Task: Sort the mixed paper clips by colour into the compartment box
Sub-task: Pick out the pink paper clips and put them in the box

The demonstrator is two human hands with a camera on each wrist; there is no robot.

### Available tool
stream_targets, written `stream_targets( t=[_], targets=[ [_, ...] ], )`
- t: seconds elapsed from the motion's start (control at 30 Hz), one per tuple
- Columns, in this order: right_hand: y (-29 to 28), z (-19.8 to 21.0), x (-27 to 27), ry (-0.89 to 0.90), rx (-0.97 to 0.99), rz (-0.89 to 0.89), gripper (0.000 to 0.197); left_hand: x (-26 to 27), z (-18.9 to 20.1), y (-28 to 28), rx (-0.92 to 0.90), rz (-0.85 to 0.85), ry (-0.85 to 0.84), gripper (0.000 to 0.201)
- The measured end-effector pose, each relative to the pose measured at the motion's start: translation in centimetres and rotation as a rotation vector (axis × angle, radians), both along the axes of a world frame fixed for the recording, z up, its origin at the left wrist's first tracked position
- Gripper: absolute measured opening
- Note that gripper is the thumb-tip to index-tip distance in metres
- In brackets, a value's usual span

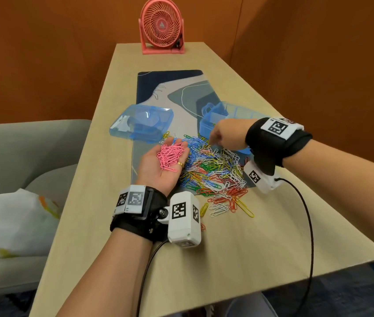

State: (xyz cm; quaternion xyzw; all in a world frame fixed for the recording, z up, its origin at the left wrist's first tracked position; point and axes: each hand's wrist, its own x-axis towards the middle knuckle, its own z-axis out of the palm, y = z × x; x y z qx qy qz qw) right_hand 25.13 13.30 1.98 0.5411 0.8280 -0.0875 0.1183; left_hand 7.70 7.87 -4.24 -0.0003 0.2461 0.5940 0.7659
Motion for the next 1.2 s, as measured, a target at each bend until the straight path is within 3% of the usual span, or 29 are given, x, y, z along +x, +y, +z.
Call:
stream_targets(
  t=[0.2, 0.3, 0.57, 0.83, 1.07, 1.2],
  targets=[
    [-0.8, -0.4, -0.1, -0.004, -0.08, 0.009, 0.056, 0.0, -0.4, 0.1, 0.017, 0.007, 0.024, 0.031],
    [-0.8, -0.1, -0.1, 0.009, -0.084, -0.015, 0.052, -0.1, -0.5, 0.0, 0.011, 0.008, 0.018, 0.031],
    [0.5, -1.4, -1.7, 0.102, 0.098, -0.125, 0.015, 0.2, -0.3, -0.5, 0.017, 0.004, 0.034, 0.032],
    [0.6, -2.3, -2.9, 0.031, 0.055, -0.182, 0.018, 0.0, -0.4, -0.3, 0.021, 0.004, 0.028, 0.034],
    [0.3, -1.1, -2.2, 0.233, 0.042, -0.25, 0.019, 0.0, -0.5, -0.2, 0.022, 0.009, 0.056, 0.033],
    [-0.4, -1.9, -2.1, 0.145, -0.066, -0.274, 0.019, -0.1, -0.6, -0.2, 0.024, 0.01, 0.046, 0.034]
  ],
)
